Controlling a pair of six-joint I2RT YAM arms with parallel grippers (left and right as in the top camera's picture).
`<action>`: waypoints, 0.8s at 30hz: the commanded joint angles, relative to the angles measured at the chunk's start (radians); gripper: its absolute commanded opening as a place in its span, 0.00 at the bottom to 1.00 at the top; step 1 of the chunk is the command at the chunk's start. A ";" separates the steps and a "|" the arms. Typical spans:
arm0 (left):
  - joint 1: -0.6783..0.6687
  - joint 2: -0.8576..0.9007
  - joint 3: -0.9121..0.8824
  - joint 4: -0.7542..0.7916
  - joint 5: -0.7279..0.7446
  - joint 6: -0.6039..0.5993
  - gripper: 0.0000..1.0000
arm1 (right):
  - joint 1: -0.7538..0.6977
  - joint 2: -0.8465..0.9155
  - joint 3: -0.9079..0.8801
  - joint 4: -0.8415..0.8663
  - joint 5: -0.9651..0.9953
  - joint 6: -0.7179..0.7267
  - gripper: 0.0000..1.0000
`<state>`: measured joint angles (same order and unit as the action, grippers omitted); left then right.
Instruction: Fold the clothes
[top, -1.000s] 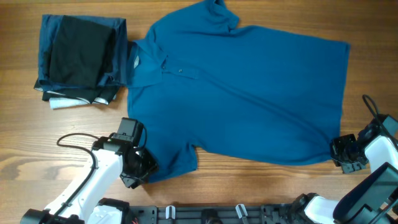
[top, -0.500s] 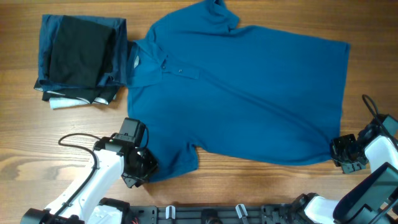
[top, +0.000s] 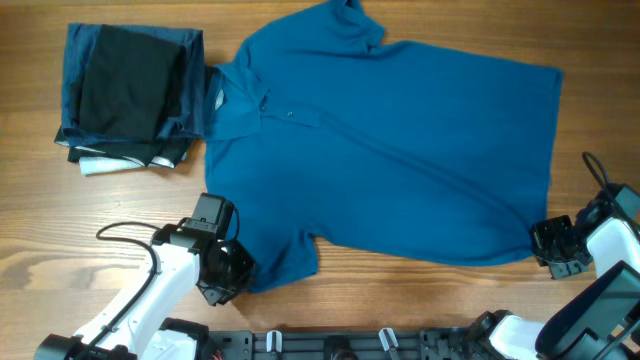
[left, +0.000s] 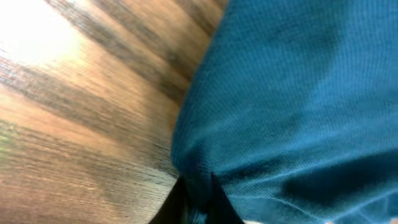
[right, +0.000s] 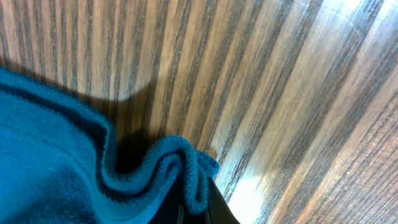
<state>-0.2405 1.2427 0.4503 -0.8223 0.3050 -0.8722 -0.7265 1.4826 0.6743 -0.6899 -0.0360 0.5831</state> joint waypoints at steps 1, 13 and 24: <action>-0.006 0.008 -0.006 -0.016 -0.016 0.037 0.04 | 0.000 0.021 0.001 -0.011 -0.048 -0.031 0.04; -0.006 0.009 0.489 -0.422 -0.229 0.178 0.04 | 0.027 0.012 0.211 -0.241 -0.077 -0.047 0.11; -0.006 0.044 0.695 -0.521 -0.319 0.188 0.04 | 0.043 0.013 0.374 -0.406 -0.017 -0.110 0.04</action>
<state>-0.2413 1.2606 1.0710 -1.3437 0.0246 -0.7071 -0.6884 1.4925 1.0279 -1.0927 -0.0845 0.4931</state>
